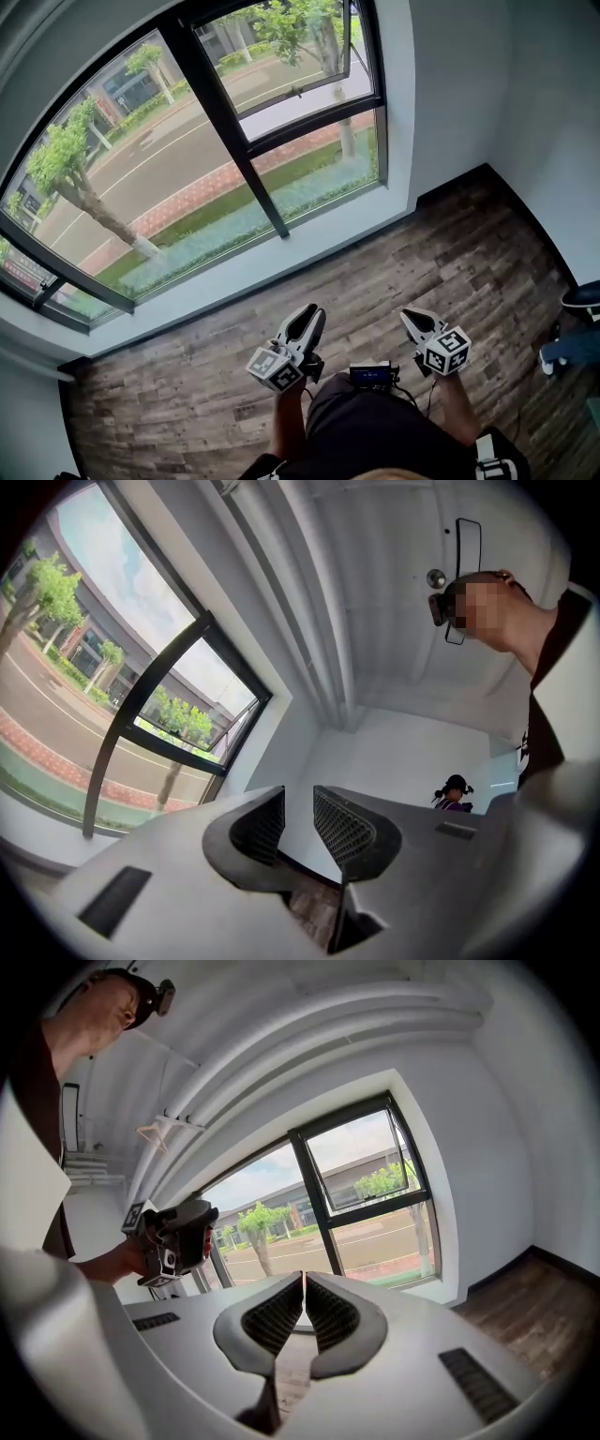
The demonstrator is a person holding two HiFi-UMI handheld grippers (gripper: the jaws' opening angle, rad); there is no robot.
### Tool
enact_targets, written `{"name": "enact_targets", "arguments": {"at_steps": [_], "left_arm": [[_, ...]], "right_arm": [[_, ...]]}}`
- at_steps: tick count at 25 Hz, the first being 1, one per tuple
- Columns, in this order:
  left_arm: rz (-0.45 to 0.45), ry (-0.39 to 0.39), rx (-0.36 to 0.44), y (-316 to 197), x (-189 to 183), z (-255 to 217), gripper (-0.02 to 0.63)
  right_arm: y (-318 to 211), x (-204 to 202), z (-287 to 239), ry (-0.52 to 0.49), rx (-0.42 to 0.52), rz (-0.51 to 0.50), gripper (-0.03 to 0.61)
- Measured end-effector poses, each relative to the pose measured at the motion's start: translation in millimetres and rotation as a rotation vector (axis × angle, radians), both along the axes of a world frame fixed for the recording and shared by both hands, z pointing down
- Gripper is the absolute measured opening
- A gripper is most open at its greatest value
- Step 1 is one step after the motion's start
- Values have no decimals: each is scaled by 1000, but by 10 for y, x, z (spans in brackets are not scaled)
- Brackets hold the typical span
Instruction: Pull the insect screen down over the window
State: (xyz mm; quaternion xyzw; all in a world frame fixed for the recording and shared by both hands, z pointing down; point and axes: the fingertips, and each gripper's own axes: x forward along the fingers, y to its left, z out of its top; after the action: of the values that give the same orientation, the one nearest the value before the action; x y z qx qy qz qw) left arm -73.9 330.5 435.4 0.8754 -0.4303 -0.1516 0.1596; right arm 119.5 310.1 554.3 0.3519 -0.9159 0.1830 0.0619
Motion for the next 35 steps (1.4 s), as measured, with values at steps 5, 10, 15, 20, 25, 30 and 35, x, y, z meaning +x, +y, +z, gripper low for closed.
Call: {"name": "enact_targets", "arguments": {"at_steps": [5, 10, 15, 20, 25, 30, 35], "left_arm": [[40, -15, 6, -796, 198, 38, 89], [71, 4, 59, -1795, 250, 26, 89], [118, 59, 96, -2812, 68, -210, 89], [169, 45, 122, -3441, -145, -397, 87], [142, 3, 90, -3992, -261, -297, 88], [79, -110, 114, -4401, -412, -361, 131], [-17, -290, 162, -5132, -597, -435, 167]], "right_arm": [[-572, 160, 23, 54, 14, 40, 9], [-1441, 324, -28, 108, 50, 112, 9], [-2553, 177, -505, 67, 109, 181, 9], [-3411, -318, -988, -50, 146, 167, 9], [-4014, -626, -1057, -62, 149, 115, 9], [-4531, -765, -1032, -22, 164, 72, 9], [-5397, -1029, -1076, -5, 234, -38, 11]]}}
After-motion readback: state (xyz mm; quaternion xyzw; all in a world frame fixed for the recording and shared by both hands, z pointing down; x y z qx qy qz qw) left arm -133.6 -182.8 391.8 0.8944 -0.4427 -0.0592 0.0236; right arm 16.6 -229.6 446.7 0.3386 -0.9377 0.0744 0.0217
